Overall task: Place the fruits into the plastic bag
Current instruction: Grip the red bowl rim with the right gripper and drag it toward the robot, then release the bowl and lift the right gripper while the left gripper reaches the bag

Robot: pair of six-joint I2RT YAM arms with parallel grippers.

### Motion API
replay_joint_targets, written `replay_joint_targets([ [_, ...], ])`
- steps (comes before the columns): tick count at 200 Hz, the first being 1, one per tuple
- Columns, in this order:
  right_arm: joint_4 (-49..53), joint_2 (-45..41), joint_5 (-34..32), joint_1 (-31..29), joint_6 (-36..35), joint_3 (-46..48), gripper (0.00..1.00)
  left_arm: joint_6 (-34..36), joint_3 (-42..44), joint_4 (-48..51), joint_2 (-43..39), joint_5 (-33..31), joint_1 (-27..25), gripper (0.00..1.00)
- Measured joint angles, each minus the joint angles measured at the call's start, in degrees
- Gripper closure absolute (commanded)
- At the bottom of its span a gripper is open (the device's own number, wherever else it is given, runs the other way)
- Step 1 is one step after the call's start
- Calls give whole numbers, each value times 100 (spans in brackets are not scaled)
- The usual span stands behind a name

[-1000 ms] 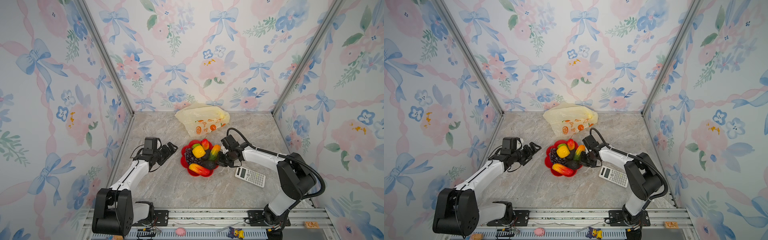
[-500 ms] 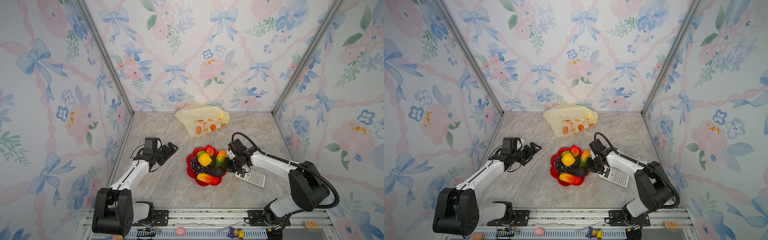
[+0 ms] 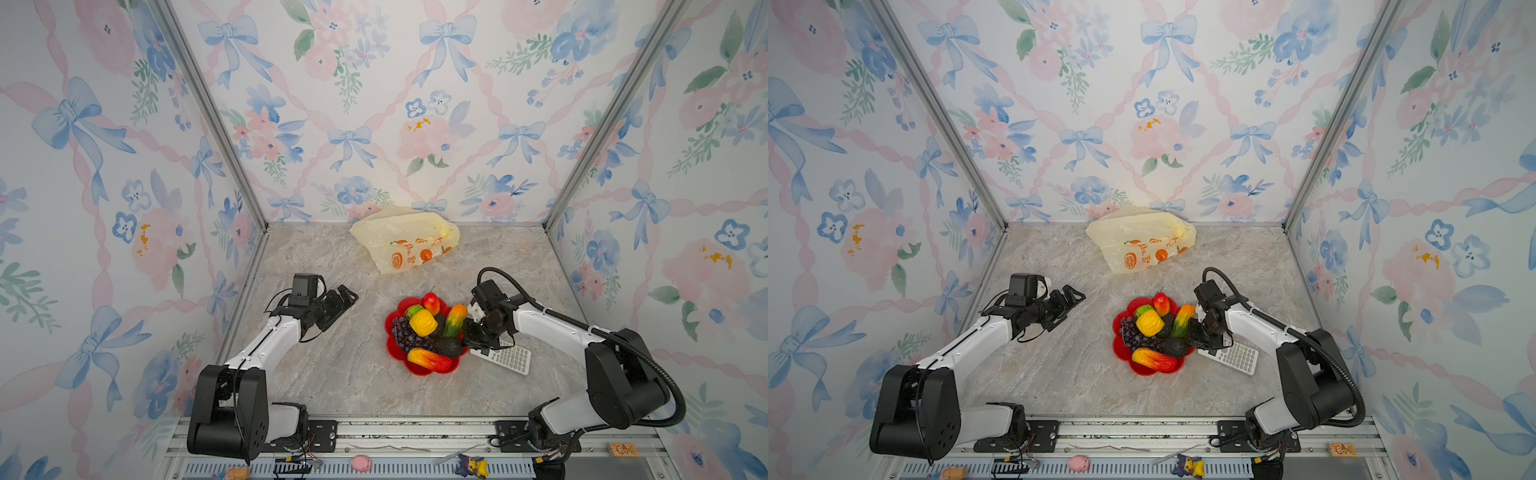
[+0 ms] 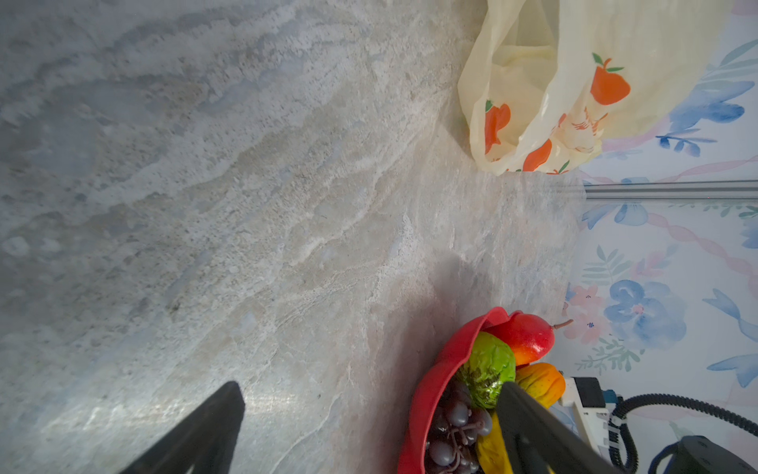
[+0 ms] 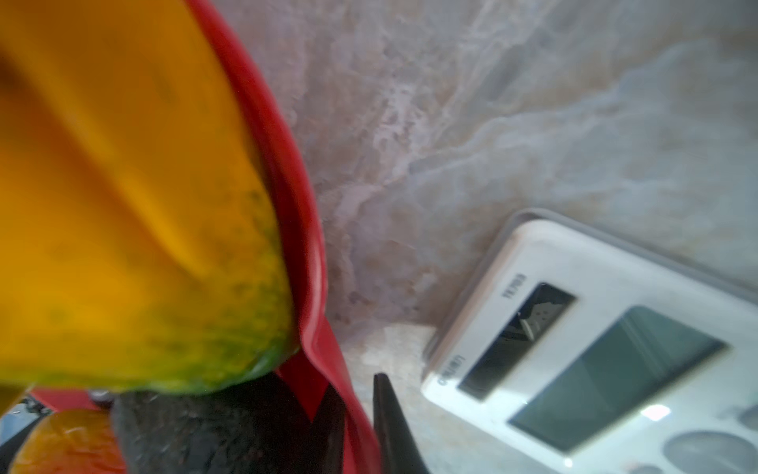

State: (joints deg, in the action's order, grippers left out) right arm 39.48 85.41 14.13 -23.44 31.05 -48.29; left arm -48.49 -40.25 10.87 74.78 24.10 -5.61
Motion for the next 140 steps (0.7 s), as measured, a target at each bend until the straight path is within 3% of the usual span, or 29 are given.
replay_joint_targets([
  [41,715,-273,-433,92,-98,2,56,4,-15,0,98,4,0,2],
  [103,1532,-916,-651,258,-136,-197,50,46,-284,42,227,46,0,2],
  [140,2022,-1368,-638,553,-146,-1034,41,46,-361,44,227,109,0,2],
])
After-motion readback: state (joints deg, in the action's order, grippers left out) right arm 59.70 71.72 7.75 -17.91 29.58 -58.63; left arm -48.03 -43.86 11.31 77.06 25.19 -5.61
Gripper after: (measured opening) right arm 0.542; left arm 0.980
